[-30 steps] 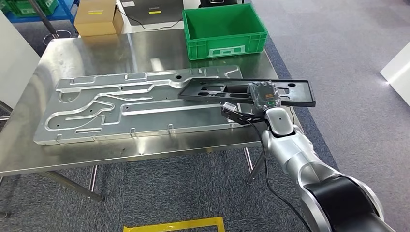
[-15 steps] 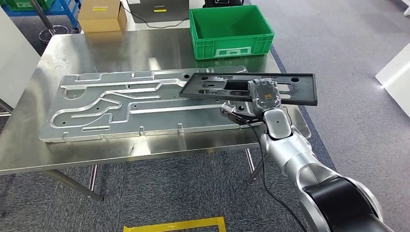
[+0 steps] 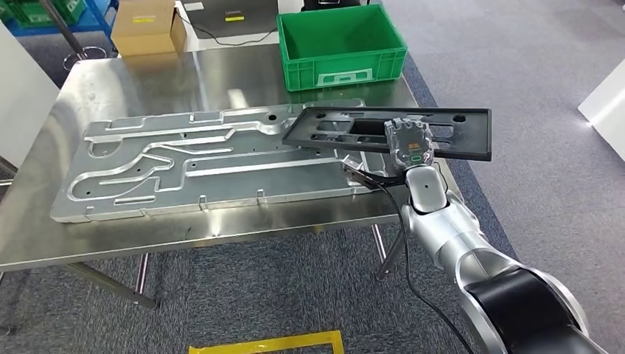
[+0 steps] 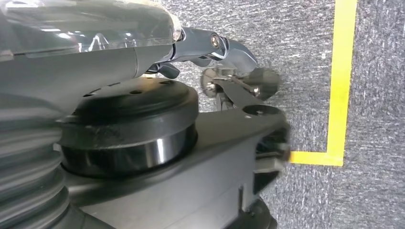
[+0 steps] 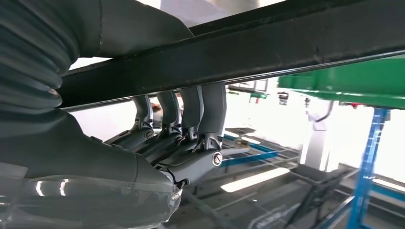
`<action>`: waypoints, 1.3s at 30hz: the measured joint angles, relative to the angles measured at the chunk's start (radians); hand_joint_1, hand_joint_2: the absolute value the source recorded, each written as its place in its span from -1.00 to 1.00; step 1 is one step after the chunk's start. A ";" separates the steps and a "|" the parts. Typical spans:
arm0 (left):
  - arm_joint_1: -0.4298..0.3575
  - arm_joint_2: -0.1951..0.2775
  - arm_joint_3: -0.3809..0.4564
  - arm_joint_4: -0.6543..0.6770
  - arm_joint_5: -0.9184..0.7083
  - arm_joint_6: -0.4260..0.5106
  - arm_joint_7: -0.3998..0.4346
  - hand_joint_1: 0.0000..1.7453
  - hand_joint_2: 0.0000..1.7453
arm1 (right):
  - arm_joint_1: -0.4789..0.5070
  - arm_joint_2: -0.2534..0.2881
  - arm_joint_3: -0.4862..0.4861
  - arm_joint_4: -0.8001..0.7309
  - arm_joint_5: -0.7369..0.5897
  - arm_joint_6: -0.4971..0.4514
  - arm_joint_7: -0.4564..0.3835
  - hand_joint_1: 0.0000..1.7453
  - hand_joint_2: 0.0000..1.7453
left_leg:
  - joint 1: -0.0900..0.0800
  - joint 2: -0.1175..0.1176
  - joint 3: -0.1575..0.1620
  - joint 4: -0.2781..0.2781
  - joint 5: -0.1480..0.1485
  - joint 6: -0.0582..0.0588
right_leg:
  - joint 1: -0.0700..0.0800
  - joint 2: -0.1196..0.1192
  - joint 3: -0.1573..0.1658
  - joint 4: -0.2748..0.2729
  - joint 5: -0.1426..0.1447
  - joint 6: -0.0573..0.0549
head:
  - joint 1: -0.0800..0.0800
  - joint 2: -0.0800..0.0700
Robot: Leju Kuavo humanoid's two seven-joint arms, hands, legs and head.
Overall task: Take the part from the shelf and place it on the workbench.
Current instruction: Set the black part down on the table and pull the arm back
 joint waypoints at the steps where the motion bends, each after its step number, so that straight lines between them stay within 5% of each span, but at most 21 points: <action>1: 0.000 0.000 0.000 0.000 0.000 0.000 -0.001 -1.00 1.00 | 0.002 -0.002 0.011 -0.004 0.000 0.000 0.007 1.00 1.00 | 0.001 0.000 -0.030 0.066 -0.029 -0.002 | 0.001 0.000 0.000 0.001 0.000 -0.003 | -0.001 0.000; 2: 0.001 0.000 0.000 0.000 0.000 0.000 -0.002 -1.00 1.00 | 0.004 -0.004 0.022 -0.008 0.000 0.000 0.012 1.00 1.00 | 0.001 0.000 -0.058 0.124 -0.049 -0.004 | 0.002 0.001 0.000 0.002 -0.001 -0.004 | 0.000 0.000; 4: 0.001 0.000 0.000 0.000 0.000 0.000 -0.004 -1.00 1.00 | 0.008 -0.007 0.040 -0.014 0.000 0.000 0.015 1.00 1.00 | 0.001 0.000 -0.069 0.139 -0.032 -0.005 | 0.002 0.002 -0.001 0.005 -0.003 -0.004 | 0.000 0.000; 8: 0.000 0.000 0.000 0.000 0.001 0.000 -0.009 -1.00 1.00 | 0.007 -0.012 0.065 -0.033 0.000 -0.002 0.021 1.00 1.00 | -0.001 0.001 0.037 -0.091 0.073 0.009 | 0.005 0.005 -0.003 0.018 -0.013 0.008 | 0.000 0.000; 13: 0.000 0.000 0.000 0.000 0.001 0.000 -0.010 -1.00 1.00 | 0.005 -0.023 0.092 -0.047 0.000 -0.004 0.037 1.00 1.00 | -0.003 0.000 0.051 -0.125 0.081 0.036 | 0.002 0.005 -0.010 0.034 -0.026 0.035 | 0.002 0.000; 17: -0.001 -0.001 0.000 0.000 0.001 0.000 -0.010 -1.00 1.00 | 0.008 -0.032 0.124 -0.051 0.000 -0.007 0.065 1.00 1.00 | 0.000 0.001 0.053 -0.131 0.085 0.047 | -0.002 0.004 -0.110 0.245 -0.130 0.053 | 0.003 0.000; 19: 0.000 -0.001 0.000 0.000 0.001 0.001 -0.010 -1.00 1.00 | 0.013 -0.038 0.142 -0.052 0.000 -0.007 0.079 1.00 1.00 | 0.000 0.000 0.053 -0.130 0.084 0.047 | -0.004 0.003 -0.132 0.283 -0.124 0.057 | 0.003 0.000; 22: -0.001 -0.001 0.000 0.000 0.001 0.001 -0.011 -1.00 1.00 | 0.013 -0.045 0.161 -0.063 0.000 -0.007 0.089 1.00 1.00 | -0.001 -0.002 0.054 -0.127 0.082 0.042 | -0.005 0.002 -0.049 0.109 -0.031 0.051 | 0.003 0.000; 24: -0.001 -0.001 0.000 0.000 0.002 0.001 -0.012 -1.00 1.00 | 0.012 -0.048 0.171 -0.073 0.000 -0.007 0.092 1.00 1.00 | -0.004 -0.002 0.052 -0.124 0.080 0.032 | -0.001 0.003 -0.011 0.026 -0.007 0.041 | 0.002 0.000; 27: -0.001 -0.002 0.000 0.000 0.003 0.003 -0.012 -1.00 1.00 | 0.013 -0.050 0.185 -0.081 0.000 -0.007 0.099 1.00 1.00 | -0.005 -0.001 0.051 -0.125 0.079 0.015 | 0.002 0.003 -0.009 0.014 -0.005 0.022 | 0.002 0.000; 29: -0.001 -0.001 0.000 0.000 0.005 0.005 -0.012 -1.00 1.00 | 0.012 -0.052 0.191 -0.085 -0.001 -0.008 0.098 1.00 1.00 | -0.004 -0.001 0.036 -0.086 0.051 0.005 | -0.002 0.001 -0.006 0.007 -0.001 0.008 | 0.001 0.000; 32: -0.001 -0.001 0.000 0.000 0.009 0.007 -0.012 -1.00 1.00 | 0.011 -0.052 0.196 -0.085 -0.012 -0.008 0.078 1.00 1.00 | -0.001 0.000 -0.046 0.100 -0.045 -0.002 | 0.000 0.000 -0.006 0.006 0.000 -0.003 | 0.000 0.000; 34: 0.000 -0.001 0.000 0.000 0.010 0.009 -0.014 -1.00 1.00 | 0.012 -0.052 0.196 -0.080 -0.032 -0.007 0.051 1.00 1.00 | -0.001 0.000 -0.079 0.171 -0.060 -0.003 | 0.001 0.001 -0.006 0.008 -0.001 -0.004 | 0.000 0.000; 35: 0.000 -0.001 0.000 0.000 0.011 0.010 -0.015 -1.00 1.00 | 0.012 -0.052 0.196 -0.076 -0.049 -0.007 0.033 1.00 1.00 | -0.001 0.000 -0.069 0.149 -0.039 -0.002 | 0.001 0.001 -0.006 0.009 -0.002 -0.003 | 0.000 0.000; 37: -0.001 -0.001 0.000 0.000 0.012 0.013 -0.019 -1.00 1.00 | 0.010 -0.050 0.194 -0.064 -0.085 -0.007 0.000 1.00 1.00 | -0.001 0.000 -0.003 0.013 0.029 0.005 | 0.001 0.002 -0.004 0.012 -0.005 0.001 | 0.000 0.000; 39: -0.002 -0.001 0.000 0.000 0.012 0.017 -0.021 -1.00 1.00 | 0.007 -0.048 0.190 -0.048 -0.107 -0.008 -0.017 1.00 1.00 | -0.004 0.001 0.051 -0.098 0.064 0.014 | 0.004 0.002 -0.006 0.017 -0.008 0.009 | 0.001 0.000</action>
